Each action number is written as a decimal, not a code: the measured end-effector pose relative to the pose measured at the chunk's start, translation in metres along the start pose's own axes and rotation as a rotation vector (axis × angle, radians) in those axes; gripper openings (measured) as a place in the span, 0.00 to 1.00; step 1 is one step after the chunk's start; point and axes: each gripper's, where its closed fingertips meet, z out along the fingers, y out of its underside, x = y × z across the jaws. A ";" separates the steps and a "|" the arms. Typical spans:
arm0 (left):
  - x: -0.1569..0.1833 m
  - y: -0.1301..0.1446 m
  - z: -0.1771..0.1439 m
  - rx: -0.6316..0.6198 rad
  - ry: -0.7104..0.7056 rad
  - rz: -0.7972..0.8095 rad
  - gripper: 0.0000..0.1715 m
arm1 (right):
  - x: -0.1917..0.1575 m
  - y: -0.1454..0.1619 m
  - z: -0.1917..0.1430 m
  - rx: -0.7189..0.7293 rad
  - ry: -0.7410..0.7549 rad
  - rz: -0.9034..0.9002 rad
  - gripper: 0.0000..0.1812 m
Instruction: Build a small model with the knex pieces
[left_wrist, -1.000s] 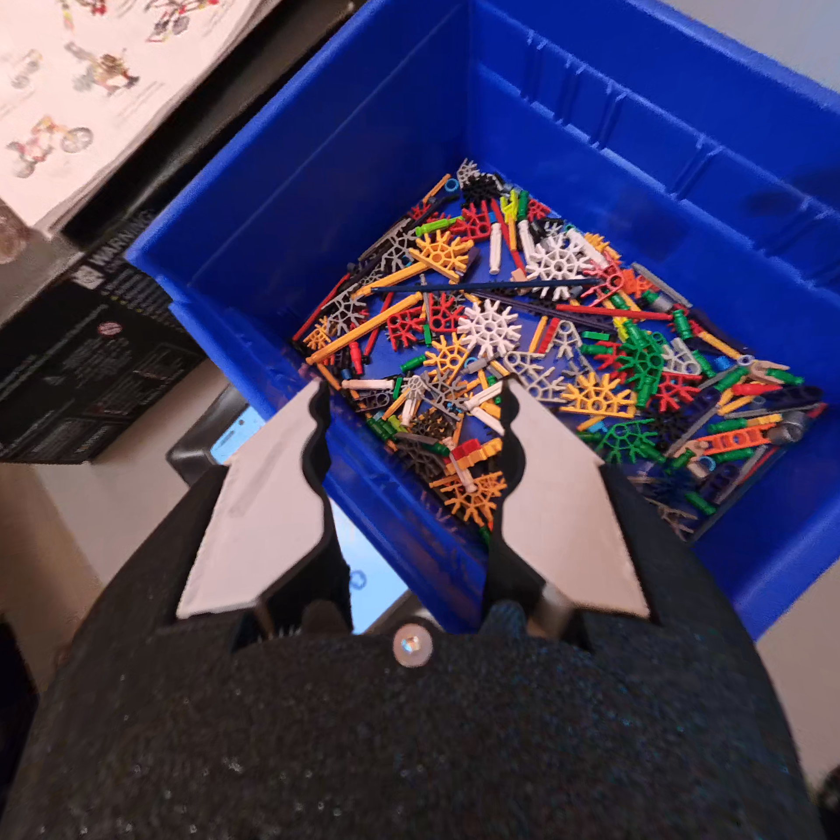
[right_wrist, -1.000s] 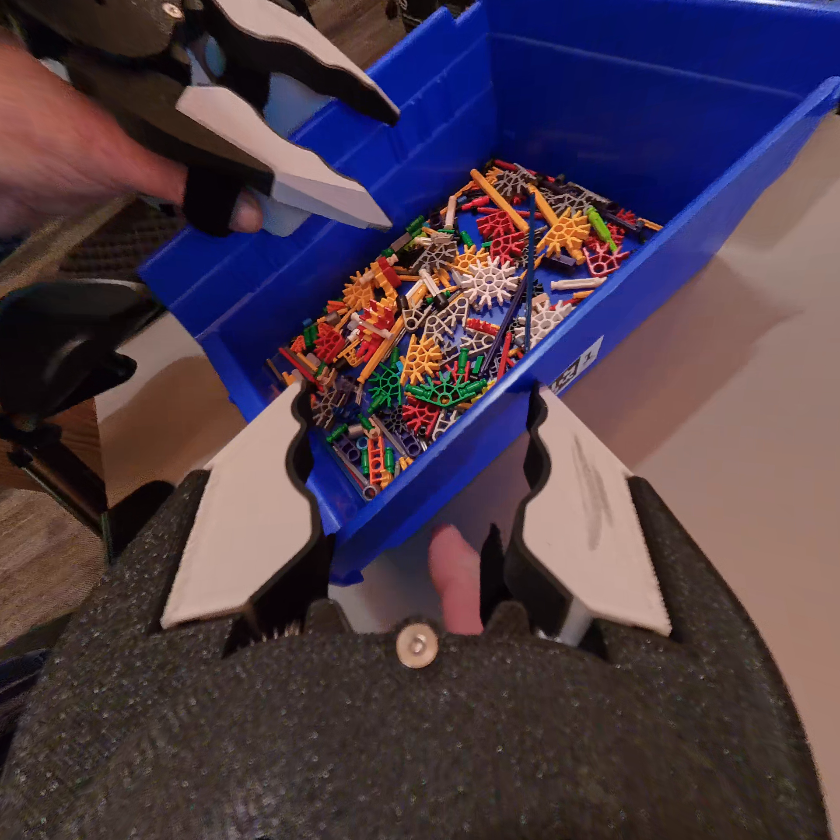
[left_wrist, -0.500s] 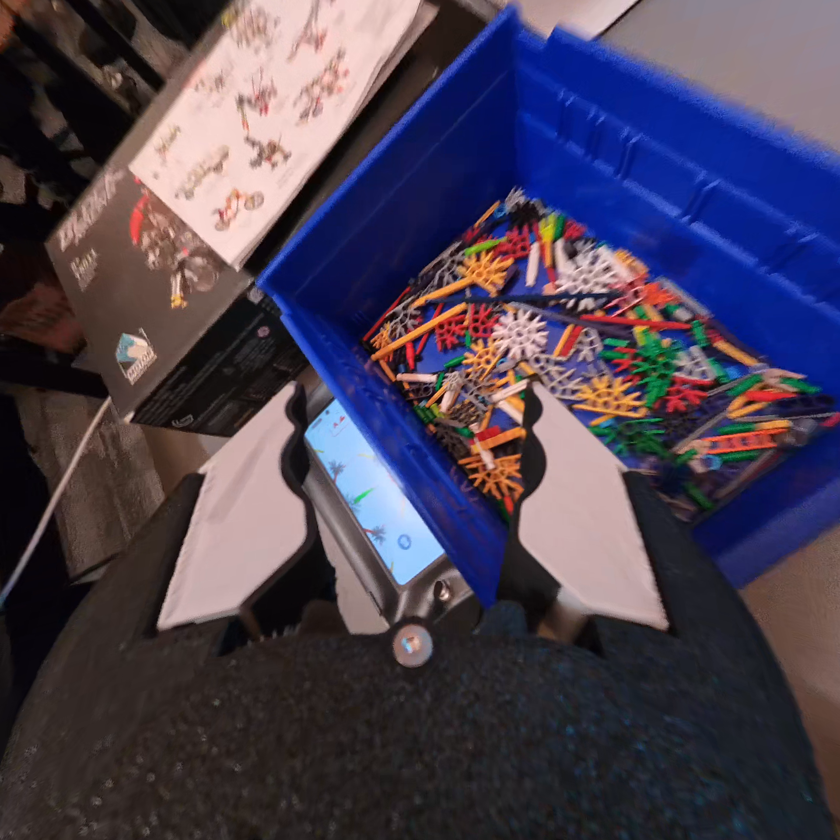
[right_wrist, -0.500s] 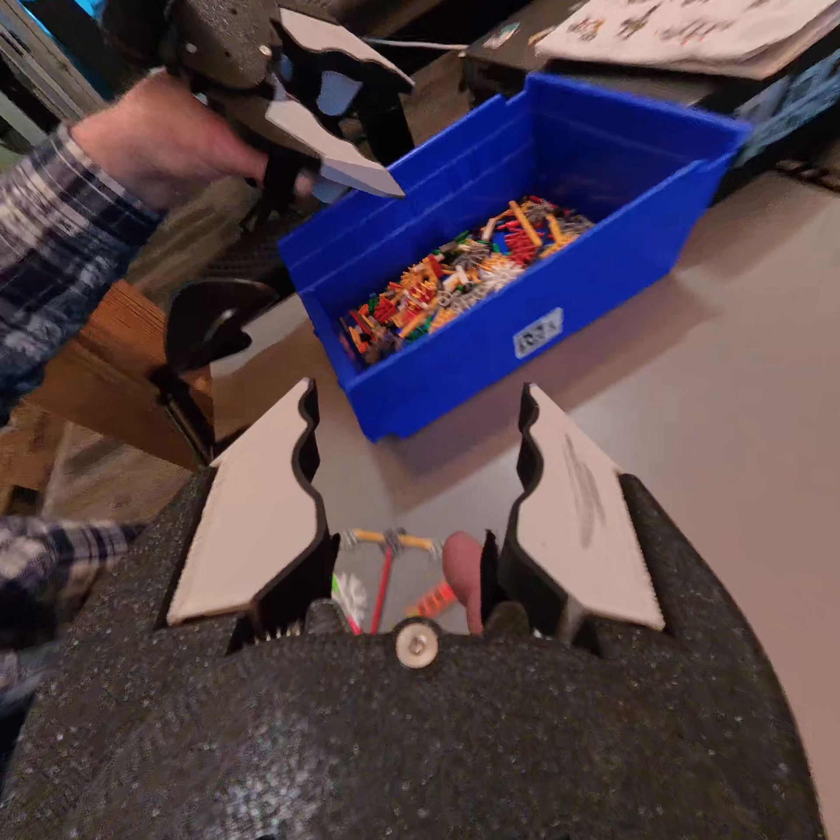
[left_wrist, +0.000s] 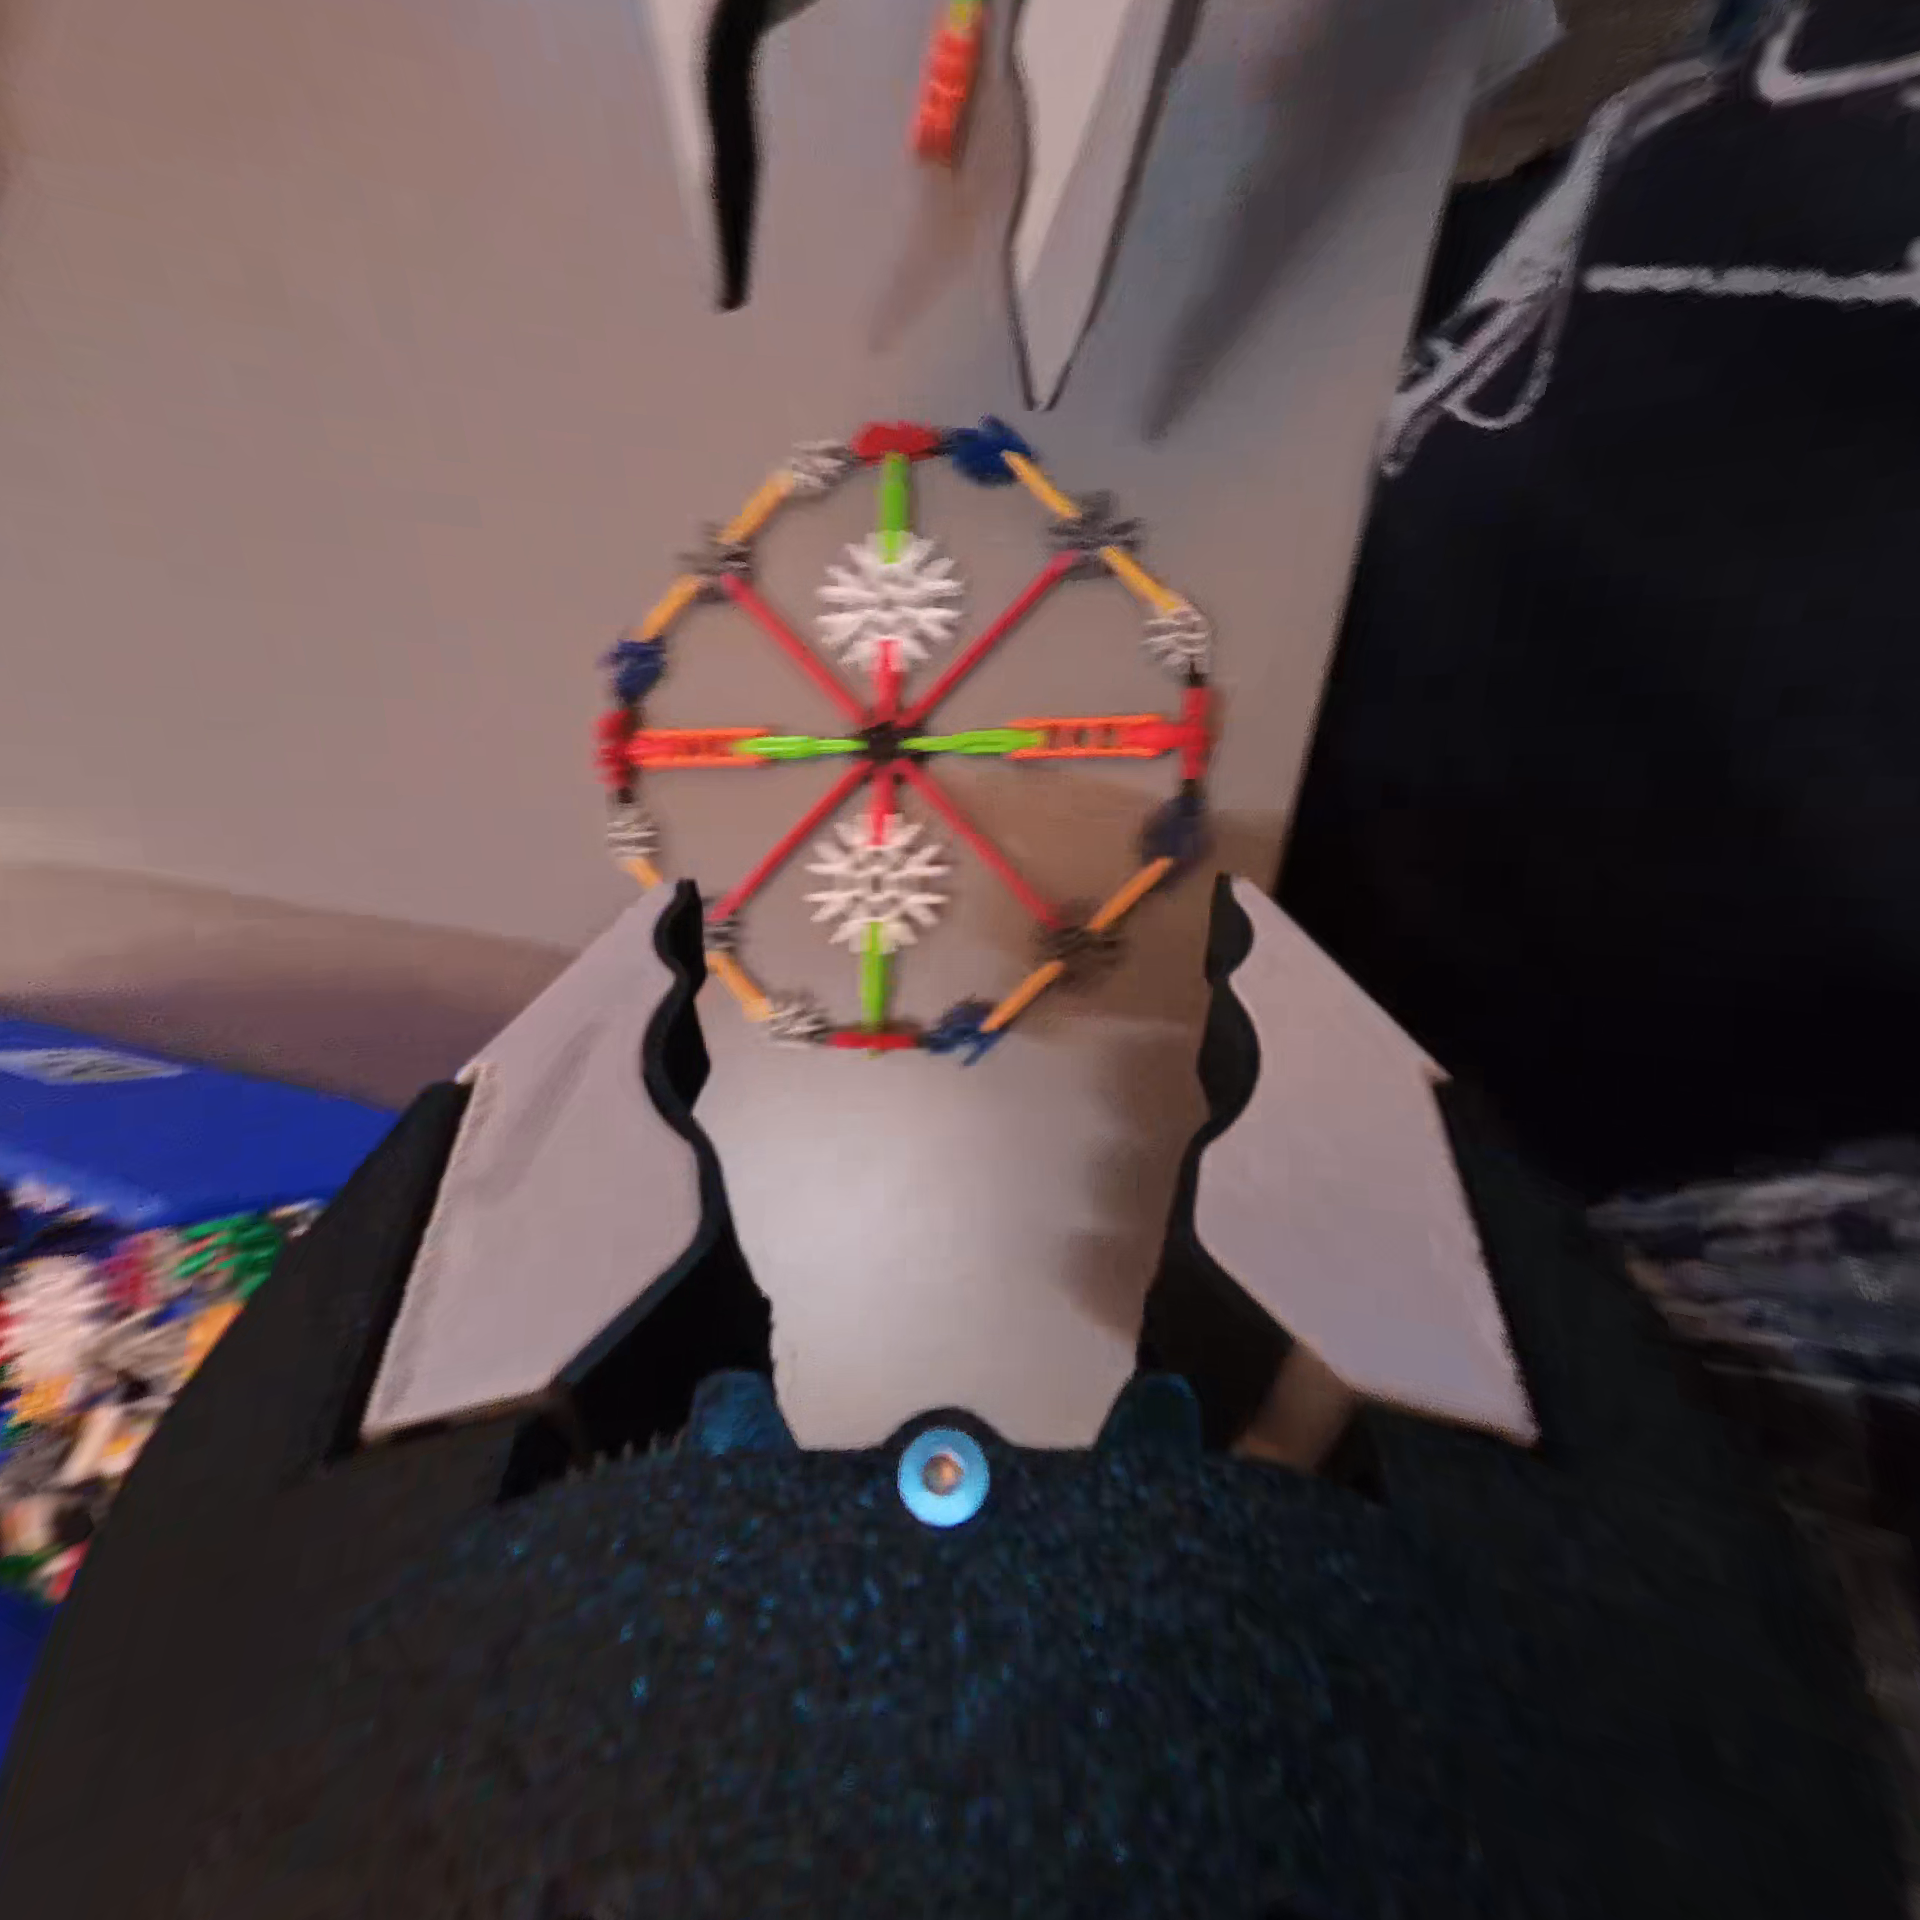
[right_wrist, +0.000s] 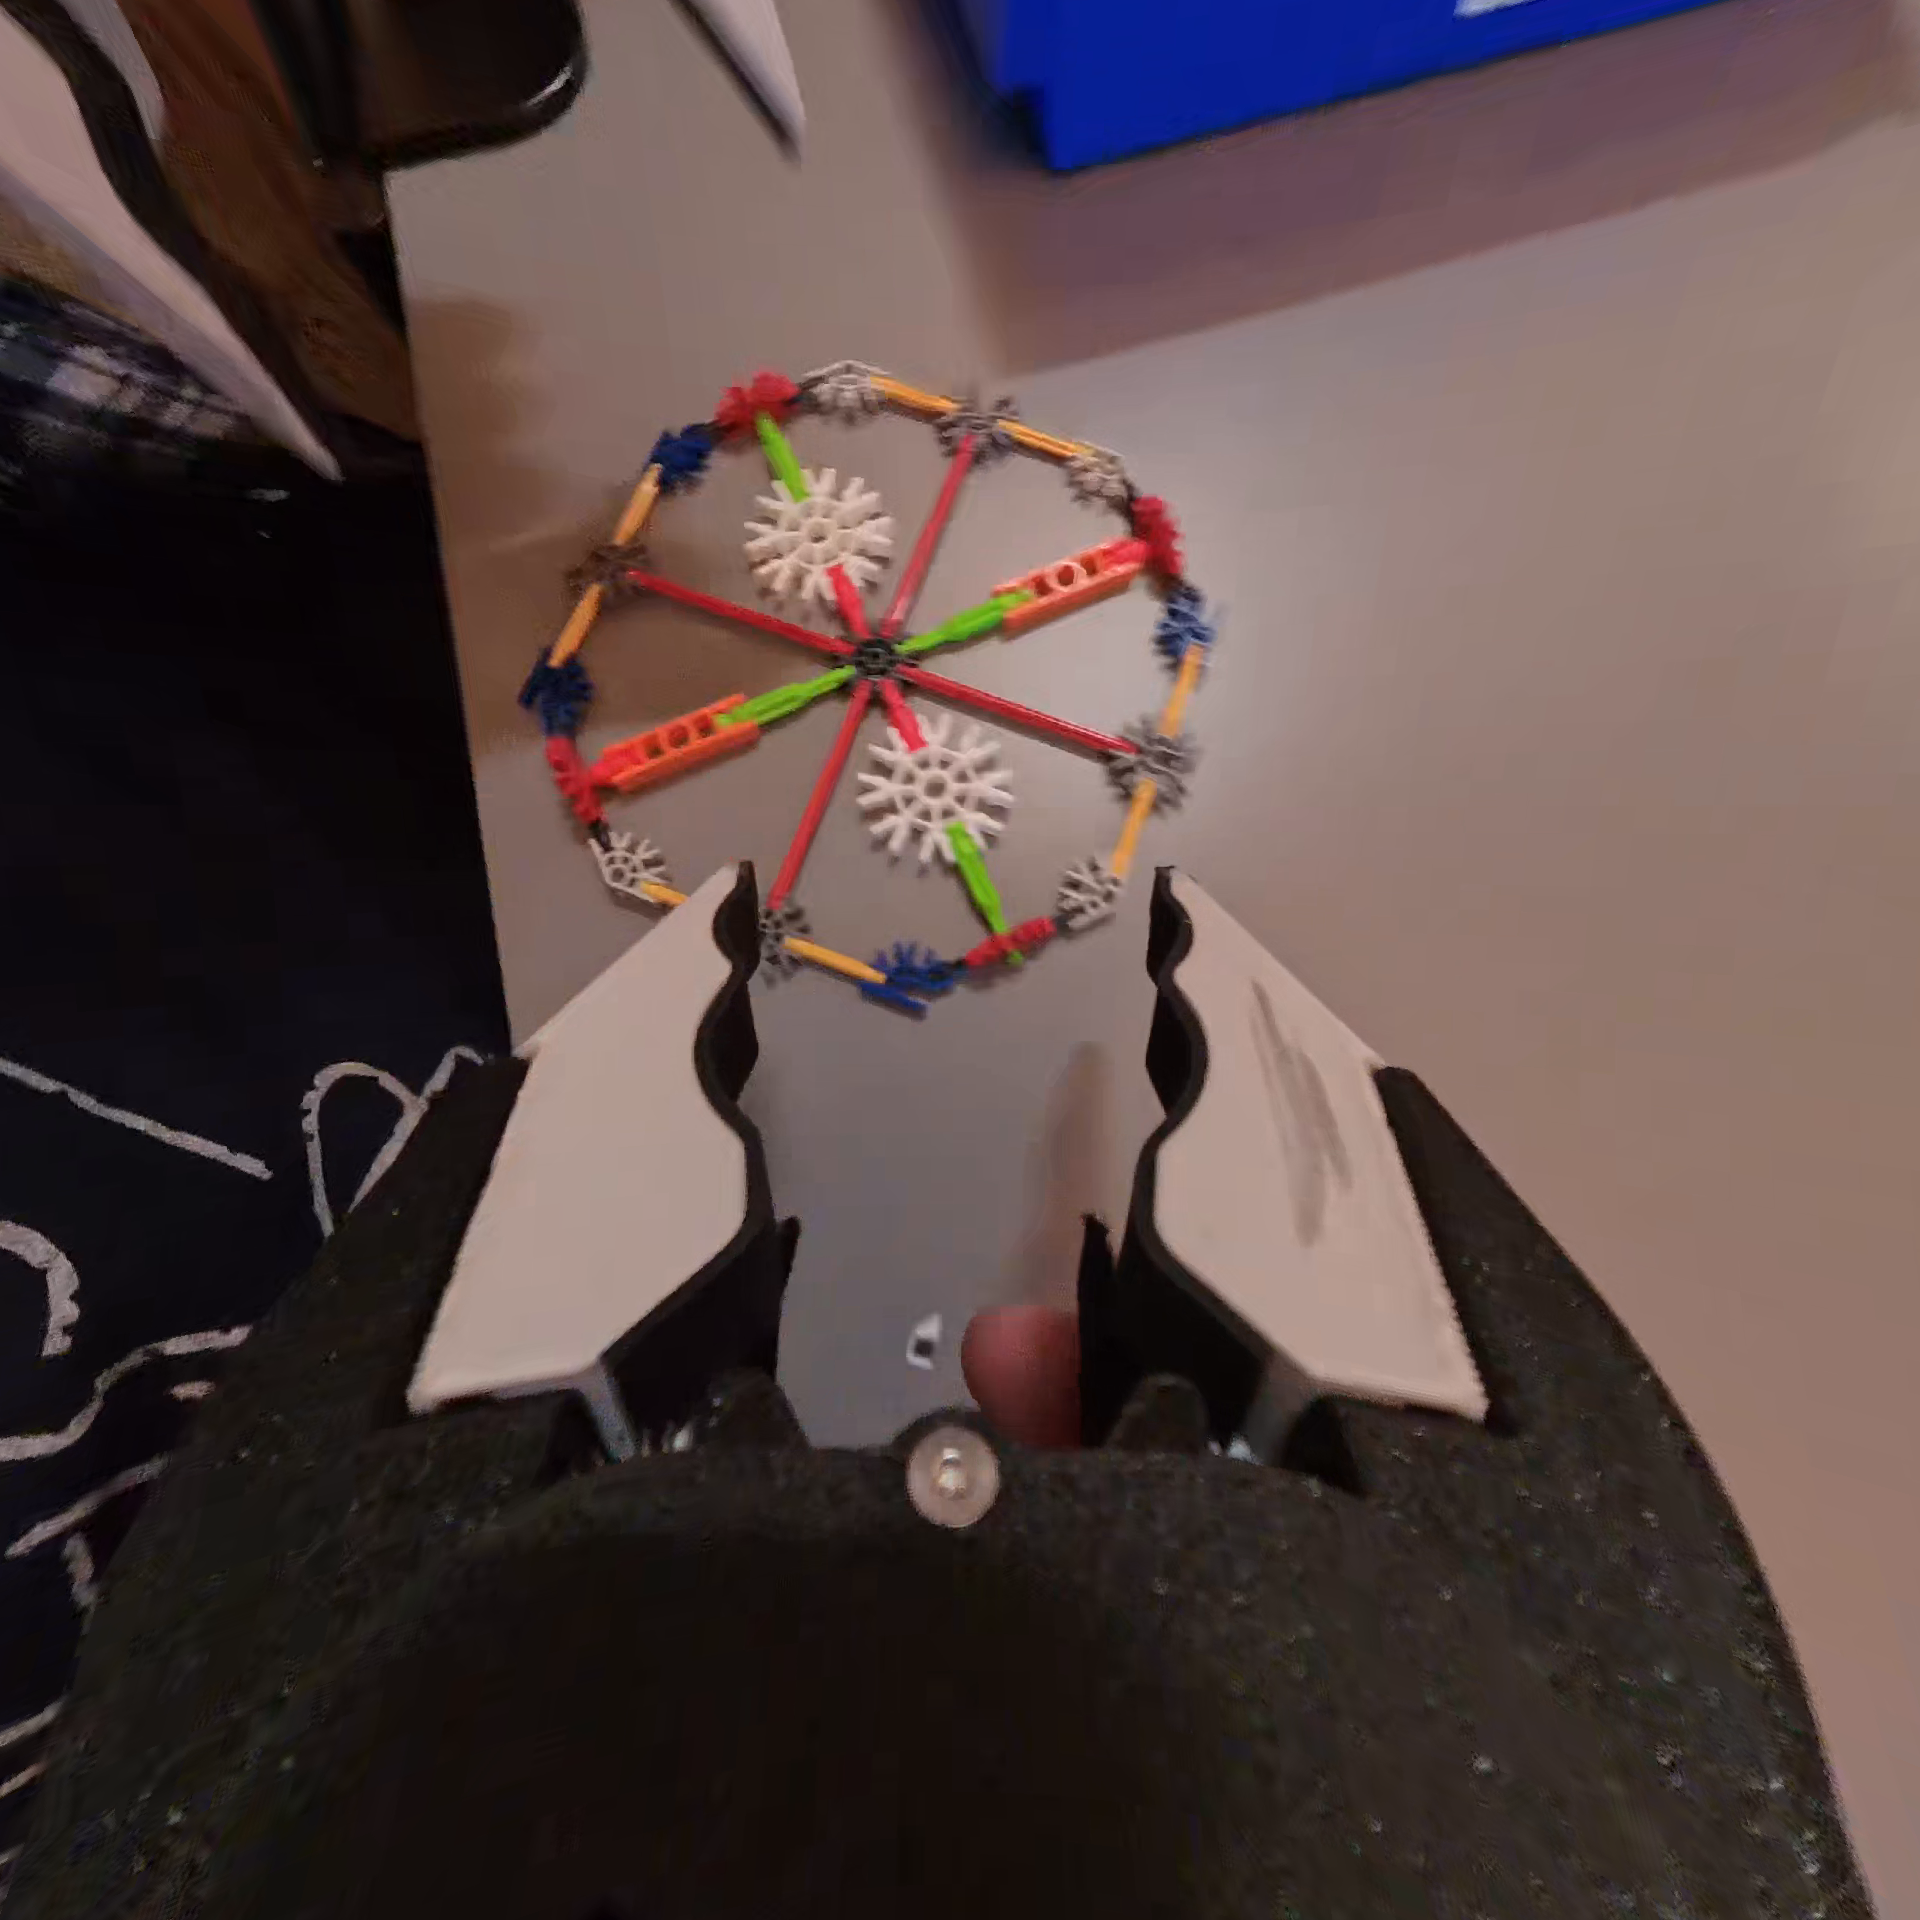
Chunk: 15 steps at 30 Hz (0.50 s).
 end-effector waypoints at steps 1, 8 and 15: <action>0.010 0.003 0.011 -0.027 0.007 0.009 0.56 | -0.009 0.000 0.006 0.001 -0.017 -0.030 0.42; 0.009 0.016 0.056 -0.083 -0.017 -0.073 0.56 | -0.024 0.004 0.038 -0.079 -0.045 -0.145 0.46; -0.002 0.006 0.069 -0.048 -0.004 -0.113 0.54 | -0.008 0.012 0.046 -0.121 -0.049 -0.098 0.41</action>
